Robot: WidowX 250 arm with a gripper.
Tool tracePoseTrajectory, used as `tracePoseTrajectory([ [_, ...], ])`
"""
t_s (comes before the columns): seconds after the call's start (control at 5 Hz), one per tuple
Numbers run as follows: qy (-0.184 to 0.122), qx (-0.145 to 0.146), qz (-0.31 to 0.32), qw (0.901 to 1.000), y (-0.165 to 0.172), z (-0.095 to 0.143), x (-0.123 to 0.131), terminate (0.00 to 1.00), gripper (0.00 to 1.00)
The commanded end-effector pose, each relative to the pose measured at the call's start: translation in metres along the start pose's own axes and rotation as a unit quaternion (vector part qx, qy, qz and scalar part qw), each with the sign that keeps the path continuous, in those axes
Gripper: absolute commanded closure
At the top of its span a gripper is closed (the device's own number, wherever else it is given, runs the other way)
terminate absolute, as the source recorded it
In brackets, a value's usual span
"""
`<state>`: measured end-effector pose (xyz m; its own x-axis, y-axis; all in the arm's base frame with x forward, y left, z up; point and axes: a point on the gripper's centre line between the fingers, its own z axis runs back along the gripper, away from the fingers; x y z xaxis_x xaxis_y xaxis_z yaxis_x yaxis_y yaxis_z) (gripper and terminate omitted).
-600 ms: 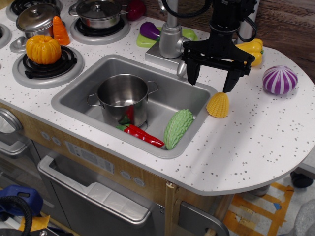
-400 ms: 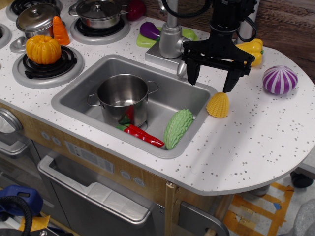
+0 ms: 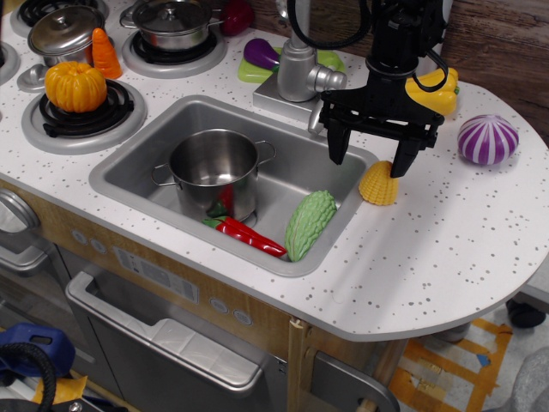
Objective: Put corn in pot which is in sink
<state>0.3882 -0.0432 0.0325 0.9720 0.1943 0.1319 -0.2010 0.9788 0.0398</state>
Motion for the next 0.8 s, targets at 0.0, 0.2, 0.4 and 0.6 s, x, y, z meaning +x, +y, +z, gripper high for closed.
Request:
tracePoseTrajectory([
  [0.0, -0.04, -0.017, 0.01, 0.999, -0.015, 0.005, 0.003, 0.0, 0.0],
  [0.2, -0.048, -0.03, 0.016, 0.9983, -0.016, -0.001, -0.001, 0.0, 0.0],
  [0.4, -0.058, -0.043, 0.023, 0.9972, -0.015, -0.008, 0.0, 0.0, 0.0],
  [0.6, -0.064, -0.047, 0.024, 0.9966, -0.015, -0.012, 0.001, 0.0, 1.0],
])
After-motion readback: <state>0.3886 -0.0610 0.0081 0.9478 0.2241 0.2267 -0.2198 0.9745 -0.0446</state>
